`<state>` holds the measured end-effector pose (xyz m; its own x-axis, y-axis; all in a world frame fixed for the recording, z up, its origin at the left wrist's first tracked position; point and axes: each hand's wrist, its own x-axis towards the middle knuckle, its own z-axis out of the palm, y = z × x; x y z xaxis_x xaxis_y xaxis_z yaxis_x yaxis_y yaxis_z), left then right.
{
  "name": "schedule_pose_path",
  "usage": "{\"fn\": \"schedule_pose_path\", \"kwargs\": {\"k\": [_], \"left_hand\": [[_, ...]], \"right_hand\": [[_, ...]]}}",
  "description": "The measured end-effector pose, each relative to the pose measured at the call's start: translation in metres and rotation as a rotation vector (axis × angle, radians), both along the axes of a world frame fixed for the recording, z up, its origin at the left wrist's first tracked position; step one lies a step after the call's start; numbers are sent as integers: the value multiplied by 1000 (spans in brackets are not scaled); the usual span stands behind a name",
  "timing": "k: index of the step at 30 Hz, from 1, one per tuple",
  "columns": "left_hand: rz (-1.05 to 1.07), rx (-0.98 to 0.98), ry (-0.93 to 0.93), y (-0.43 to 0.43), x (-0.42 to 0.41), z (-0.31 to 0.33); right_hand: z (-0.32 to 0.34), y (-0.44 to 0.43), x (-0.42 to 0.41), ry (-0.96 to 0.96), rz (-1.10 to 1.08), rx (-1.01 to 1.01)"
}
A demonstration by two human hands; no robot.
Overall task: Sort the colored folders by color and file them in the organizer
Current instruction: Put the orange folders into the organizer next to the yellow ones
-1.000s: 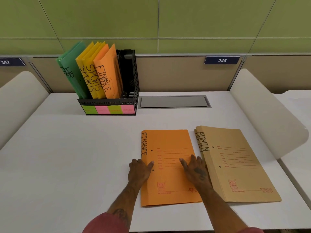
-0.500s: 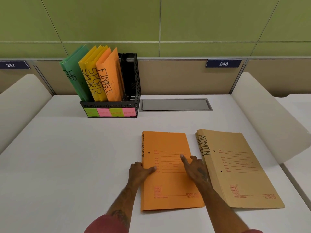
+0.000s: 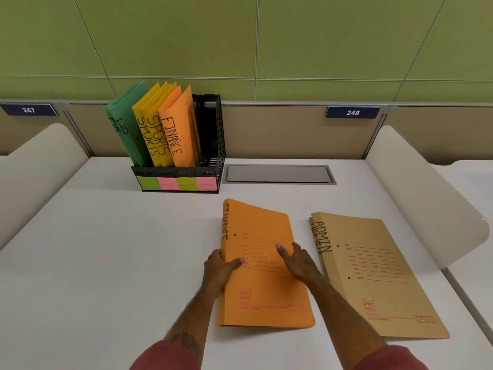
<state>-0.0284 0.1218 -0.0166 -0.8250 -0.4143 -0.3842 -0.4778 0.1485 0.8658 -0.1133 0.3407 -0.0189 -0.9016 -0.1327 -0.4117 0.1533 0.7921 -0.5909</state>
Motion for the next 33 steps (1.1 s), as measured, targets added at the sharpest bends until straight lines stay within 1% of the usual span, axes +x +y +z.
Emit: {"fn": "schedule_pose_path", "kwargs": {"k": [3, 8, 12, 15, 19, 23, 30, 33], "left_hand": [[-16, -75, 48, 3, -9, 19], [-56, -187, 164, 6, -28, 52], [-45, -261, 279, 6, -41, 84], [-31, -339, 368, 7, -48, 104], [-5, -500, 484, 11, -52, 123], [7, -624, 567, 6, -47, 128], [21, -747, 624, -26, -44, 126], [-1, -821, 684, -50, -47, 128]], "right_hand": [[29, -21, -14, 42, 67, -47], [101, -67, -42, 302, 150, -114], [163, -96, -61, 456, 152, -152], [204, -110, -69, 527, 95, -120], [244, -126, -72, 569, -30, -128], [269, -140, -69, 590, -122, -262], [288, -173, -61, 531, -149, -352], [293, -193, -62, 538, -136, -372]]}}
